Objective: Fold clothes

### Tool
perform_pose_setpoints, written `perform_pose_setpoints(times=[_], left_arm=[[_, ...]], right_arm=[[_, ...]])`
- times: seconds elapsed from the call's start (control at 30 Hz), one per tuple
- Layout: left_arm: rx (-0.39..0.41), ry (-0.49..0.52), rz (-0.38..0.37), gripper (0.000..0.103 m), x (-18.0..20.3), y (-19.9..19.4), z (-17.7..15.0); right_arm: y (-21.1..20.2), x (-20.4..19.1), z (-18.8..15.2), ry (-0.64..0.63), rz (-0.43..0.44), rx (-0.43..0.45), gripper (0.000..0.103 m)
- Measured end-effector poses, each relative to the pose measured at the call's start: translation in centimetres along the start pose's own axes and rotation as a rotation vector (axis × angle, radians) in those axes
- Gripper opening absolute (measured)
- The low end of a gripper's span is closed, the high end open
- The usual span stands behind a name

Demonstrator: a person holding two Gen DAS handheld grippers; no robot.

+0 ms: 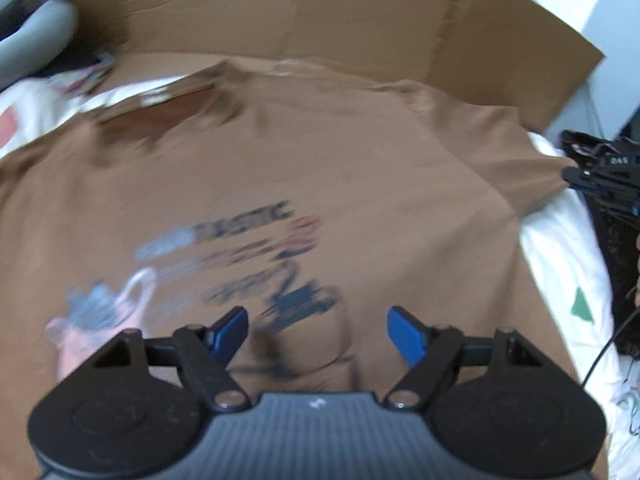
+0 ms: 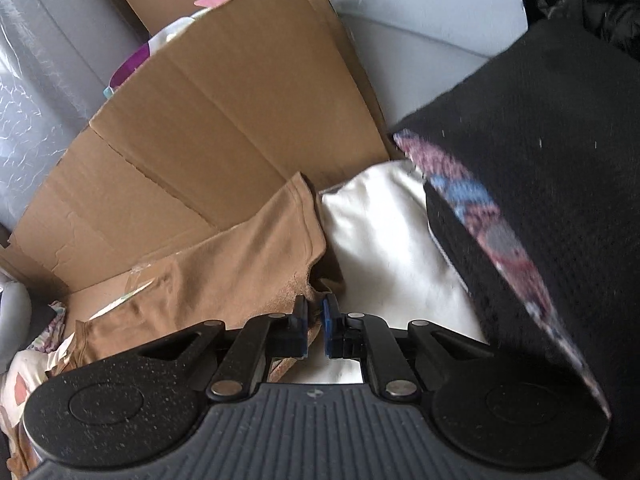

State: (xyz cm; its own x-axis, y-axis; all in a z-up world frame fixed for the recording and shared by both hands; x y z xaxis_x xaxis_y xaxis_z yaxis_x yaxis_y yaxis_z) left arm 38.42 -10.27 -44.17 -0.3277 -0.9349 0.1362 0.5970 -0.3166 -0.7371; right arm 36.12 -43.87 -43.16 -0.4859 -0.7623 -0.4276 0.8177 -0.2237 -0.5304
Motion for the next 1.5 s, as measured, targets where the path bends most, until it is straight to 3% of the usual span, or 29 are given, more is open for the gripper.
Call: perform_pose_setpoints(times=[0.13, 0.27, 0.53, 0.73, 1.1, 1.3, 1.37, 1.5], left_arm=[[0.020, 0.006, -0.066, 0.065, 3.3, 2.1, 1.2], [0.034, 0.023, -0.127, 0.055, 6.6, 4.5, 2.0], [0.066, 0.040, -0.200, 0.031, 11.2, 8.6, 3.6], [0.081, 0.072, -0.204, 0.030, 12.8, 10.5, 4.2], [0.118, 0.132, -0.163, 0.031, 12.9, 13.9, 8.6], [0.125, 0.165, -0.174, 0.032, 13.4, 15.1, 9.7], [0.128, 0.176, -0.178, 0.032, 13.5, 15.5, 10.0], [0.132, 0.198, -0.186, 0.034, 13.8, 16.3, 10.7]], right_arm=[[-0.1, -0.1, -0.3, -0.050, -0.019, 0.003, 0.005], [0.8, 0.7, -1.8, -0.066, -0.063, -0.048, 0.005], [1.1, 1.1, -3.1, -0.120, -0.080, -0.070, 0.005], [1.0, 0.9, -3.3, -0.147, -0.079, -0.074, 0.007], [0.8, 0.6, -3.6, -0.189, -0.052, -0.098, 0.008], [0.1, 0.3, -2.6, -0.176, -0.021, -0.051, 0.029], [0.0, -0.2, -2.1, -0.196, -0.004, -0.018, 0.044], [0.0, -1.4, -1.2, -0.238, 0.030, 0.046, 0.052]])
Point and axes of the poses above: each gripper's, at about its wrist camera, not at the fingertips, and y roughly the way its jaws point, x to its right, z to its top, the point moved 8 cm from there along y, roughly the way its jaws point, and after that the axes turned 13 degrees about x, right-handed, at the moved point
